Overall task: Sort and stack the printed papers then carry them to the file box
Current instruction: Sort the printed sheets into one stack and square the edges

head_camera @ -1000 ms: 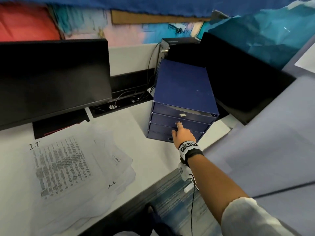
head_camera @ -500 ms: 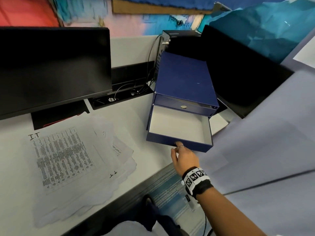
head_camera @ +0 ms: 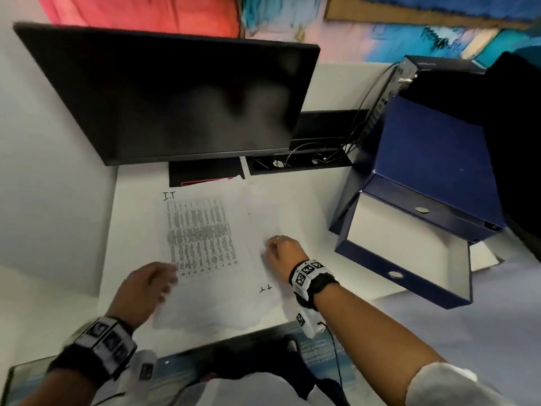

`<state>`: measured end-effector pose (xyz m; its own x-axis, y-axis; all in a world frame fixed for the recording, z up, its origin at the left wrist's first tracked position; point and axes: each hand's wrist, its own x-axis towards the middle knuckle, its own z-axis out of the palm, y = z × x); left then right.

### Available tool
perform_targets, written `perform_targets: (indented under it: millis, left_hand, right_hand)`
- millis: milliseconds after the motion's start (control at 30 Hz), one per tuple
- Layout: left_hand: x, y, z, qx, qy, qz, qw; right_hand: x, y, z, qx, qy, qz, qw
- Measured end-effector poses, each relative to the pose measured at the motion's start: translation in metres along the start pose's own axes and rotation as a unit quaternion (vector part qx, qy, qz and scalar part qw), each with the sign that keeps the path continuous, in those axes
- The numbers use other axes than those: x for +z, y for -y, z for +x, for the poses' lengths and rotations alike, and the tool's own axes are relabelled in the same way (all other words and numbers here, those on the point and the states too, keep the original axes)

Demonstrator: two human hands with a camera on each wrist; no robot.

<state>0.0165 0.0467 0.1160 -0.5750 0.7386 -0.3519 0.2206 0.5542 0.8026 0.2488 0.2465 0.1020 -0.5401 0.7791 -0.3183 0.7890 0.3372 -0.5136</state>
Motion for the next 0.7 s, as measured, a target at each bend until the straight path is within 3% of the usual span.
perform_targets:
  millis: [200,300,433,600,700]
  left_hand:
    - [0.022,0.024,0.069,-0.081,-0.036,0.139,0.986]
    - [0.025,0.023,0.076,-0.114,-0.059,0.12,0.984]
    - [0.03,0.02,0.077,-0.045,-0.044,0.133,0.989]
    - [0.03,0.029,0.073,-0.048,-0.012,0.077,0.996]
    - [0.023,0.032,0.07,-0.035,-0.048,0.087,0.994]
  right_hand:
    - [0.031,0.04,0.048,0.09,0.028,-0.094,0.991]
    - [0.039,0.051,0.057,0.136,0.034,-0.061,0.988]
    - [0.041,0.063,0.06,0.22,0.026,0.061,0.973]
    - [0.04,0.074,0.06,0.248,0.014,0.14,0.959]
    - [0.039,0.073,0.059,0.233,0.004,0.186,0.955]
